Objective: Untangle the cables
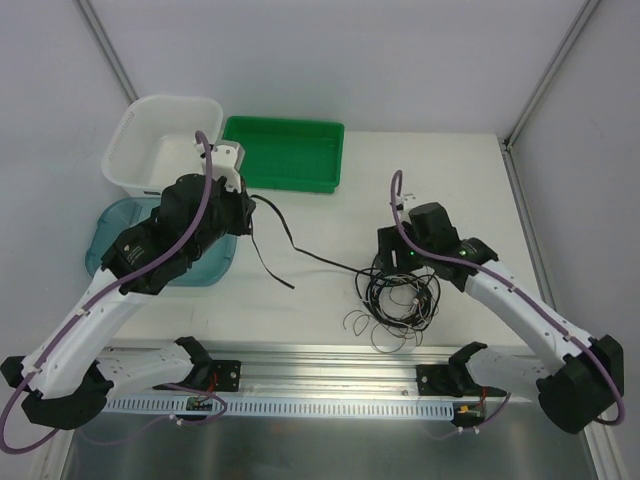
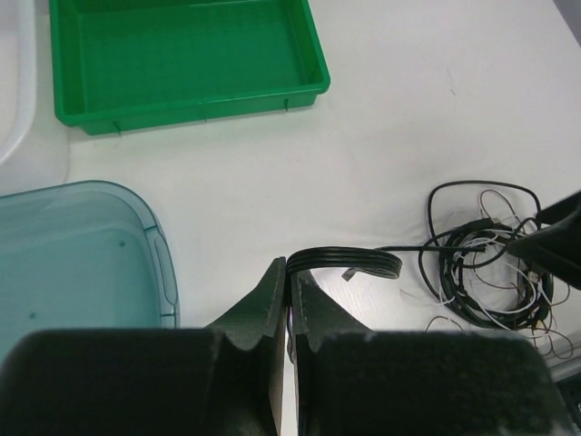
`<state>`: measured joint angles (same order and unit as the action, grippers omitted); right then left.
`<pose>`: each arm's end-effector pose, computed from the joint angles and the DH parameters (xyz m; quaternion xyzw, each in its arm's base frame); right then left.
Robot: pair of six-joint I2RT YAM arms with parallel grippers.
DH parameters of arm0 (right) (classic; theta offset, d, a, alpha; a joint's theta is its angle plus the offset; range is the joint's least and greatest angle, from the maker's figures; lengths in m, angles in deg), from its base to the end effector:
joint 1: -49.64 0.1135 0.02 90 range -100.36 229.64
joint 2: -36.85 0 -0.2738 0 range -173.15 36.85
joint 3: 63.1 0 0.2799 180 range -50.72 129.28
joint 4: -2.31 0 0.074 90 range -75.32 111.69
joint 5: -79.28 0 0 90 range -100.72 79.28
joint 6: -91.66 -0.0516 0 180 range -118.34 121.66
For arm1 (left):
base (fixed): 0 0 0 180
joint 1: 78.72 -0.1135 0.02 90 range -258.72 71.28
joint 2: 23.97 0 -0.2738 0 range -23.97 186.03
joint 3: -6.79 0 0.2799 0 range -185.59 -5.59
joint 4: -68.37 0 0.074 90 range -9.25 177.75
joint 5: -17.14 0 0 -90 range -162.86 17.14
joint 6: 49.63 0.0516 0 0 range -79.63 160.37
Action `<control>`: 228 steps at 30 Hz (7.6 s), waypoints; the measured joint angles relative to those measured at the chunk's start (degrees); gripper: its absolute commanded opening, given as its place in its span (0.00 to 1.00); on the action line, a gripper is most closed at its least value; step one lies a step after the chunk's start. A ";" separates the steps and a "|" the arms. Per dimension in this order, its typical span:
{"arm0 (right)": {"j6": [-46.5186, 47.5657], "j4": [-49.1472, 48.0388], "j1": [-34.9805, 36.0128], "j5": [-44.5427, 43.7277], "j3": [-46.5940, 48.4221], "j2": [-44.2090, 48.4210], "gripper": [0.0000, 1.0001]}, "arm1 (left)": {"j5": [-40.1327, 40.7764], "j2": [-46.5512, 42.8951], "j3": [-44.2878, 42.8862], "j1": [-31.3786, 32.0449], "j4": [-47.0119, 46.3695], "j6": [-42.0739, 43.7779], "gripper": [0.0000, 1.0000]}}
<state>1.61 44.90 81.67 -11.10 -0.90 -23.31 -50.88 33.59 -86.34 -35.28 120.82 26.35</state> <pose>0.2197 0.1370 0.2793 -0.2489 0.8736 0.1127 0.4028 0.1711 -0.1355 0.4720 0.0904 0.7915 -0.1468 0.5864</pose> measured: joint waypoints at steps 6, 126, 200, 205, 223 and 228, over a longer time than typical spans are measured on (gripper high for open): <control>8.59 -6.54 2.91 9.97 4.90 -14.78 0.69 | -1.07 -2.62 -0.17 0.00 1.33 -0.85 0.00; -6.27 -12.72 32.09 -7.96 6.84 -2.82 0.97 | -6.60 2.69 14.27 1.22 -27.41 -22.14 0.00; -11.02 6.97 30.29 -21.20 -2.16 13.49 0.97 | -20.92 42.69 1.99 -26.95 -46.84 -28.72 0.99; -12.00 7.02 30.29 -21.16 -3.56 15.78 0.97 | -14.47 39.19 11.02 -23.69 -46.64 -45.94 0.96; -11.65 9.22 30.23 -21.73 -3.80 18.91 0.97 | 4.24 47.23 16.44 -19.74 -44.94 -76.59 0.72; -11.21 9.35 30.23 -21.73 -3.85 18.73 0.97 | 5.62 50.10 16.50 -19.41 -45.00 -78.18 0.62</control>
<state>-9.61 54.26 111.90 -32.83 -4.75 -4.58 -45.27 83.68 -69.83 -54.69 75.82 -51.83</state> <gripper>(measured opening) 0.971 0.647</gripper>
